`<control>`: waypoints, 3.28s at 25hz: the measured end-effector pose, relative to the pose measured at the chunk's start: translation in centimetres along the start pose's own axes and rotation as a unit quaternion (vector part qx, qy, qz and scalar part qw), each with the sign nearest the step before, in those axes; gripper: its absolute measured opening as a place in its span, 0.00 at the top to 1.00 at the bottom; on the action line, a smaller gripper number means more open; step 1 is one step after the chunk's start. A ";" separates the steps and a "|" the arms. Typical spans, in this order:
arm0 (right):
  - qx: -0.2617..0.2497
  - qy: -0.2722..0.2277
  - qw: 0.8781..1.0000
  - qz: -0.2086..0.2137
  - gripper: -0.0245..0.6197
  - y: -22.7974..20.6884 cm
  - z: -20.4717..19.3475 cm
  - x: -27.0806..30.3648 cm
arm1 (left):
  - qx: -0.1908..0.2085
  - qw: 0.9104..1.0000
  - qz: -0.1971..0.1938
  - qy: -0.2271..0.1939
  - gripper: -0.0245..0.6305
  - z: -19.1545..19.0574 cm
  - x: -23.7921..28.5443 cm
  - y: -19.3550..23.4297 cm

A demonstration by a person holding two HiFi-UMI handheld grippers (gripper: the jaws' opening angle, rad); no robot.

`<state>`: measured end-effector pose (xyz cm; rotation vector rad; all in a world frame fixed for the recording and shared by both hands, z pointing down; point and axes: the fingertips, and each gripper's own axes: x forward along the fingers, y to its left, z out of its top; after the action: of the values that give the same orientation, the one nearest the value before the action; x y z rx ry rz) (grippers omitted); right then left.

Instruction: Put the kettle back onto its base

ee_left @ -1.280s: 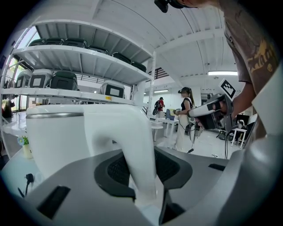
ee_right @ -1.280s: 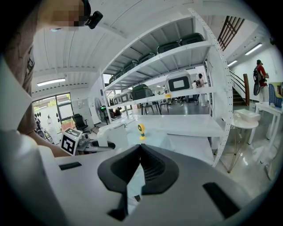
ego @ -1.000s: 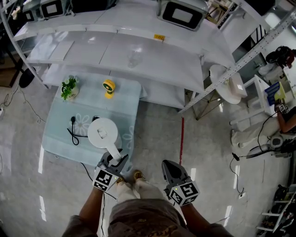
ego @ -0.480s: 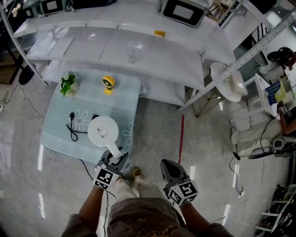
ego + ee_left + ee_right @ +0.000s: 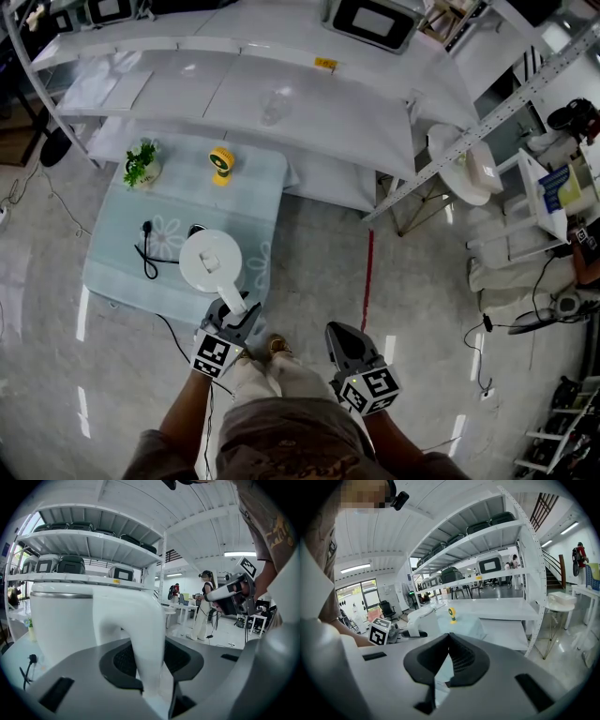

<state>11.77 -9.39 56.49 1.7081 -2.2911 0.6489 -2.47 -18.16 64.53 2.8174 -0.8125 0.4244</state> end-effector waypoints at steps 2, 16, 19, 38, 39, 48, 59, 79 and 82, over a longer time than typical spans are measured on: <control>-0.001 -0.002 1.000 0.000 0.97 0.0 0.0 -0.2 | -0.002 1.000 0.001 0.003 0.74 -0.1 -0.1 -0.1; -0.012 -0.005 0.999 0.035 0.97 1.5 0.3 1.1 | -0.026 0.999 0.047 -0.006 0.70 1.0 -3.6 0.6; -0.015 -0.009 0.999 0.051 0.97 2.3 0.9 1.8 | -0.027 0.998 0.058 -0.006 0.69 1.9 -5.0 0.8; -0.065 -0.072 0.988 0.124 0.97 6.1 7.2 3.4 | -0.071 0.974 0.184 -0.114 0.68 12.5 -16.6 3.2; -0.067 -0.075 0.987 0.124 0.97 6.1 7.6 3.3 | -0.078 0.971 0.191 -0.119 0.68 12.9 -17.1 3.0; -0.082 -0.101 0.984 0.123 0.97 6.4 9.8 2.4 | -0.110 0.949 0.263 -0.136 0.70 12.7 -21.4 3.0; -0.084 -0.103 0.983 0.129 0.97 7.0 9.0 3.6 | -0.089 0.936 0.316 -0.130 0.91 10.6 -22.8 3.8; -0.069 -0.094 0.985 0.124 0.98 6.7 7.8 3.9 | -0.114 0.938 0.302 -0.123 0.93 10.2 -21.2 3.8; -0.069 -0.094 0.985 0.124 0.98 6.8 7.8 3.9 | -0.118 0.938 0.302 -0.127 0.93 10.3 -21.3 3.9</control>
<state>4.86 -14.80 49.73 1.4938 -2.6390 0.3722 -19.57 -13.50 48.41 2.3793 -1.6678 0.0252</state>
